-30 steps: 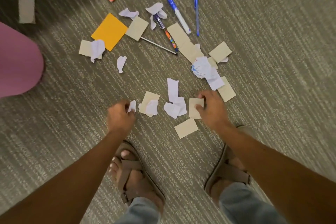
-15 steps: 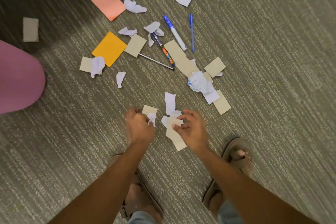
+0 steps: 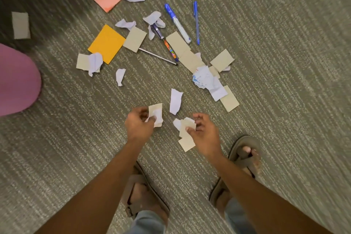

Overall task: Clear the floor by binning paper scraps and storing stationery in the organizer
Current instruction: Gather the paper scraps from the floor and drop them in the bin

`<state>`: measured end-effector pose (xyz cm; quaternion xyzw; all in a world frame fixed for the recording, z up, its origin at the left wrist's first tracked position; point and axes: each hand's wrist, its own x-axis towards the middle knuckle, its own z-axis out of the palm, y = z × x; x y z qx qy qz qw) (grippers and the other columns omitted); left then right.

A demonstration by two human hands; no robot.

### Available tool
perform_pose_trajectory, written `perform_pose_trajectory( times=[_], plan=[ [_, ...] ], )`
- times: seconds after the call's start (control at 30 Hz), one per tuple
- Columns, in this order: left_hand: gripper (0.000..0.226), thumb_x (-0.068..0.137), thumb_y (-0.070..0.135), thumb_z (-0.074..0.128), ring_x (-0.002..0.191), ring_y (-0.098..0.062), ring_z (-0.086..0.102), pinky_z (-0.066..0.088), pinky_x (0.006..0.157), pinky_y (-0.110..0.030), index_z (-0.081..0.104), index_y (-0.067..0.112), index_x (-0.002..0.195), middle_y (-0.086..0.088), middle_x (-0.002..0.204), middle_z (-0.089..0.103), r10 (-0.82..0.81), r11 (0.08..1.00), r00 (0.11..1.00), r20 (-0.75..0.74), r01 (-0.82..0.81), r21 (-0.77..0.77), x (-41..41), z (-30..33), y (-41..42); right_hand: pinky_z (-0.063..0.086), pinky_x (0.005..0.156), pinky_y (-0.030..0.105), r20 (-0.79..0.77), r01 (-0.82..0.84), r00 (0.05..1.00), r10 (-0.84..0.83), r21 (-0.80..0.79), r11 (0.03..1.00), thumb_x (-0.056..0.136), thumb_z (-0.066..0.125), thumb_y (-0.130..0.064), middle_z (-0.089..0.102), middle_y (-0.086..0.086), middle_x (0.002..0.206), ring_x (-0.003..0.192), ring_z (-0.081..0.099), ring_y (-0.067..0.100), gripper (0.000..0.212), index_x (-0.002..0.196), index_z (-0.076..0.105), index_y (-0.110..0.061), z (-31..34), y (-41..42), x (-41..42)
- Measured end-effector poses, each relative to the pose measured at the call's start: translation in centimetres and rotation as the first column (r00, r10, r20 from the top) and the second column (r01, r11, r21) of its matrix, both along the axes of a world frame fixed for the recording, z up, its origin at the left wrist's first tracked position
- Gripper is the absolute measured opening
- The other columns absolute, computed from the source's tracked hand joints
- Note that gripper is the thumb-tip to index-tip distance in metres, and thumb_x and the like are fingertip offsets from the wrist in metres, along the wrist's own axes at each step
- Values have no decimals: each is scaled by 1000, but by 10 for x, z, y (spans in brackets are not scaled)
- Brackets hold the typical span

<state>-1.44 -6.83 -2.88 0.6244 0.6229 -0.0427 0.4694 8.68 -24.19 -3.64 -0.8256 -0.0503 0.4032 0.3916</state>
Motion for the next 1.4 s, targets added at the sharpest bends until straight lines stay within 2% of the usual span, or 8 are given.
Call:
perform_pose_trajectory(
  times=[0.13, 0.23, 0.43, 0.57, 0.77, 1.03, 1.2, 1.4],
  plan=[
    [20, 78, 6, 73, 79, -23, 64, 53, 74, -32, 70, 3, 98, -11, 89, 70, -106, 993, 992, 74, 110, -45, 15, 7, 8, 59, 72, 36, -73, -89, 994, 84, -68, 994, 80, 76, -7, 66, -7, 87, 75, 67, 12, 38, 114, 66, -22, 5, -25, 16],
    [18, 76, 3, 75, 92, -24, 63, 52, 83, -31, 66, 8, 90, -8, 103, 62, -227, 972, 970, 83, 231, -40, 41, 5, 2, 54, 64, 31, 65, -307, 946, 317, -138, 942, 80, 75, -14, 70, -2, 87, 70, 65, 9, 17, 98, 74, -15, 3, -35, 18],
    [11, 76, 4, 73, 120, -22, 45, 41, 102, -26, 71, 4, 88, -10, 133, 42, -551, 814, 832, -71, 554, 178, 79, -10, -29, 47, 91, 37, 289, -446, 776, 560, -376, 812, 75, 79, -20, 55, 1, 119, 112, 48, 25, 17, 90, 75, -15, -13, -25, -9],
    [22, 77, -3, 72, 93, -13, 52, 45, 86, -17, 71, 4, 98, -10, 118, 55, -512, 828, 853, -102, 522, 207, 86, -16, -48, 54, 82, 40, 325, -480, 684, 653, -473, 739, 70, 80, -9, 57, 8, 118, 100, 57, 26, 35, 102, 69, -11, -19, -25, -29],
    [35, 84, -6, 63, 91, -18, 61, 50, 75, -16, 55, 13, 112, -11, 103, 64, -305, 946, 951, 52, 296, 134, 89, -7, -50, 48, 75, 38, 320, -518, 637, 701, -495, 697, 64, 78, 1, 68, 3, 93, 90, 59, 23, 36, 94, 67, -16, -19, -24, -31],
    [51, 72, -5, 75, 90, -21, 70, 58, 78, -34, 60, 8, 119, -8, 101, 72, -19, 992, 986, 163, 40, -122, 131, 5, -27, 32, 60, 16, 193, -308, 927, 321, -98, 947, 84, 68, -7, 58, 0, 85, 72, 48, 12, 14, 82, 57, -17, 6, -34, 7],
    [27, 73, 2, 78, 73, -19, 64, 50, 68, -28, 71, 0, 99, -10, 90, 71, 41, 961, 988, 148, 2, -276, 170, 16, -30, 44, 76, 18, 409, -37, 909, 84, -121, 992, 82, 72, -10, 53, 1, 104, 90, 53, 15, 18, 98, 62, -9, 10, -49, 89],
    [17, 68, 5, 82, 74, -27, 64, 57, 72, -37, 68, 5, 77, -15, 87, 68, 128, 988, 992, 20, -126, -92, 195, -2, -46, 37, 101, 28, 363, -287, 848, 386, -298, 910, 79, 76, -14, 54, 10, 129, 117, 53, 25, 35, 111, 65, -5, -10, -49, 147]
  ],
)
